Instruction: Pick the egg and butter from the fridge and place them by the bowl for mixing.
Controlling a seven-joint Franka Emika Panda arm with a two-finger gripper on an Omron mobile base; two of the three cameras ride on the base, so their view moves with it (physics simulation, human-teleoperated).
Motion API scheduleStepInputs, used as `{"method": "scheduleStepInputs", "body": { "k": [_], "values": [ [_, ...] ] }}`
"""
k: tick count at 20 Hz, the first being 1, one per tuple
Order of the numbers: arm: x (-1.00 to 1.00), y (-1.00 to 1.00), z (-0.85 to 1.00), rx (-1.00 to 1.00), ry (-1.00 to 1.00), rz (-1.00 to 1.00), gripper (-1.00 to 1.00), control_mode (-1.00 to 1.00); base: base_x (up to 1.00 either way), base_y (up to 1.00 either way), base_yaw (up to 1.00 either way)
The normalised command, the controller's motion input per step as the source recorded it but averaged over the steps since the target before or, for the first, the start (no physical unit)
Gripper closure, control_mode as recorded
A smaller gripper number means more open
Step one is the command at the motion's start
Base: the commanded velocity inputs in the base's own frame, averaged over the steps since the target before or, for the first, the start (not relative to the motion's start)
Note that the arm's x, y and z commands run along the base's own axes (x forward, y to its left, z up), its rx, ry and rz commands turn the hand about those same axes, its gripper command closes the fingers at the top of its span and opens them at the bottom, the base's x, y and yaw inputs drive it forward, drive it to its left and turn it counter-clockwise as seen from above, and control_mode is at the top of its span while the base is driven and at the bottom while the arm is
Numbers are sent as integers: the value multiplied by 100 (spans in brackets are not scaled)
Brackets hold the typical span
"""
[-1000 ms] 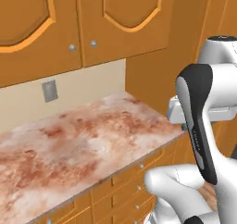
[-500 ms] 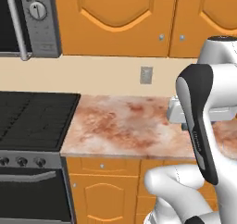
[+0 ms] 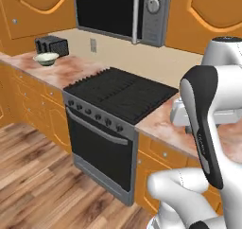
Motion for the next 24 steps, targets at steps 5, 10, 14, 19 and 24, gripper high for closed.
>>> {"method": "scheduleStepInputs", "body": {
  "k": [5,10,14,19,24],
  "values": [
    [0,0,0,0,0,0,100,100,-12,0,100],
    [0,0,0,0,0,0,100,100,0,0,100],
    [0,0,0,0,0,0,100,100,69,2,71],
    [0,0,0,0,0,0,100,100,100,9,8],
    [0,0,0,0,0,0,100,100,100,22,0]
  ]
}}
